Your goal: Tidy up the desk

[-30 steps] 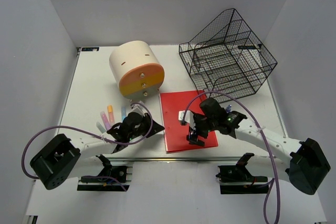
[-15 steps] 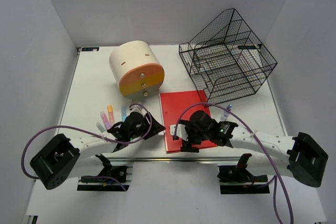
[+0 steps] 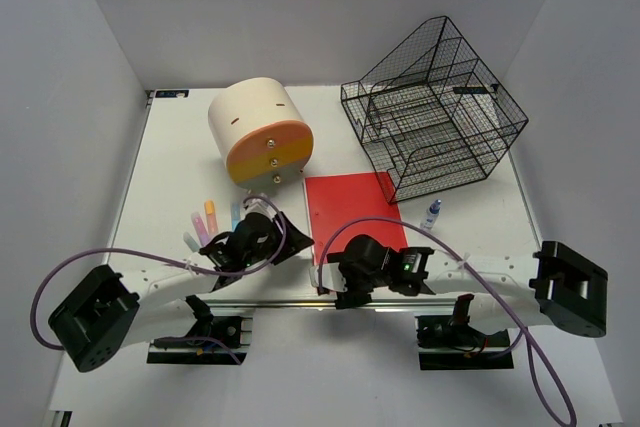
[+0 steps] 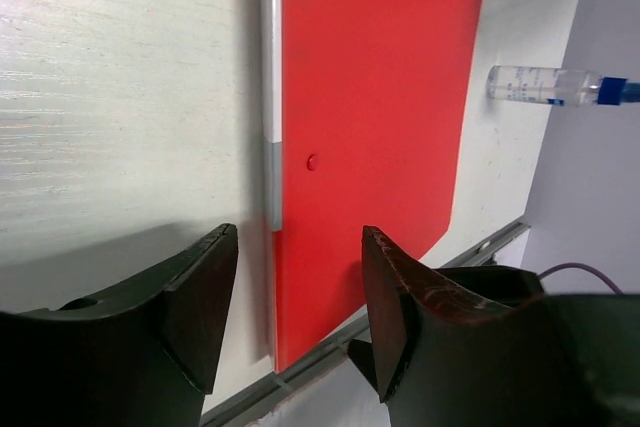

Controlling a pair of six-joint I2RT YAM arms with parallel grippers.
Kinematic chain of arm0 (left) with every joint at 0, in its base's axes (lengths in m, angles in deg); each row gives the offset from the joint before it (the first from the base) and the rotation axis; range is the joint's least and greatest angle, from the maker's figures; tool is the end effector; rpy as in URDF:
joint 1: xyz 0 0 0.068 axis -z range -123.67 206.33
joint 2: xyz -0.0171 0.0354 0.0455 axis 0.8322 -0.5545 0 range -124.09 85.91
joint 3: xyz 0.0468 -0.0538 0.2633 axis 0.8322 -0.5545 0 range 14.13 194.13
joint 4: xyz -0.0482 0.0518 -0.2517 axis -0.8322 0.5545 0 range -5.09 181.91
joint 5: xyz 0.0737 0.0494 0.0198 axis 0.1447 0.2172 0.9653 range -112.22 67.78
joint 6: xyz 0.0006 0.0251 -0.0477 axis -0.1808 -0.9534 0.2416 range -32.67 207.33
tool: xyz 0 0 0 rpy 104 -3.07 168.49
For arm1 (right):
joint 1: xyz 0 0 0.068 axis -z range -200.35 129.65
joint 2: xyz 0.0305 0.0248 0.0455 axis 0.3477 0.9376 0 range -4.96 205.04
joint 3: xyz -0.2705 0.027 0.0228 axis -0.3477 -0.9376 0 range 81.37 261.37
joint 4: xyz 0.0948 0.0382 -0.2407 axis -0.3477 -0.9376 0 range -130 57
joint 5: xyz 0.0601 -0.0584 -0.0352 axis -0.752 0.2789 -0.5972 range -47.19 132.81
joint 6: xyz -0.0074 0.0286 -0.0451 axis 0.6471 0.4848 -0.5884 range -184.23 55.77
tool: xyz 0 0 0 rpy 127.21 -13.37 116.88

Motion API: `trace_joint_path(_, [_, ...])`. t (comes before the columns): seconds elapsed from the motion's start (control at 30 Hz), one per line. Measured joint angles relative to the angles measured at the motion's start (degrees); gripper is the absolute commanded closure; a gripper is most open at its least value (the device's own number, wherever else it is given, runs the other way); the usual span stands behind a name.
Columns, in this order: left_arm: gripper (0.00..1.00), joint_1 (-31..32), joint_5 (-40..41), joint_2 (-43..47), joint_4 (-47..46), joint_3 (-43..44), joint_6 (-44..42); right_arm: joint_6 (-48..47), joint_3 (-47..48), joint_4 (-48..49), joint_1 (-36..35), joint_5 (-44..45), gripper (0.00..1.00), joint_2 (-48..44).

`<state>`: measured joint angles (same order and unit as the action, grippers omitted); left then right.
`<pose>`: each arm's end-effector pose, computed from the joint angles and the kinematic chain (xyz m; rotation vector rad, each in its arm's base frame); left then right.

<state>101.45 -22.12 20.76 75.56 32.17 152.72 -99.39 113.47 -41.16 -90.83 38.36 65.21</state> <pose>0.1456 -0.1462 0.1473 -0.4309 2.4043 -0.9829 0.0762 0.2235 0.1789 -1.9419 1.4257 0.3828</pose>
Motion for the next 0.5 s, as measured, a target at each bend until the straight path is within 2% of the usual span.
trace_joint_path(0.27, [0.37, 0.00, 1.57, 5.09, 3.08, -0.22, 0.70, 0.28, -0.79, 5.11, -4.57, 9.42, 0.28, 1.62])
trace_joint_path(0.5, [0.37, 0.00, 2.38, 7.30, 5.14, -1.16, 1.51, 0.57, -2.14, 7.69, -6.12, 13.64, 0.33, 2.23])
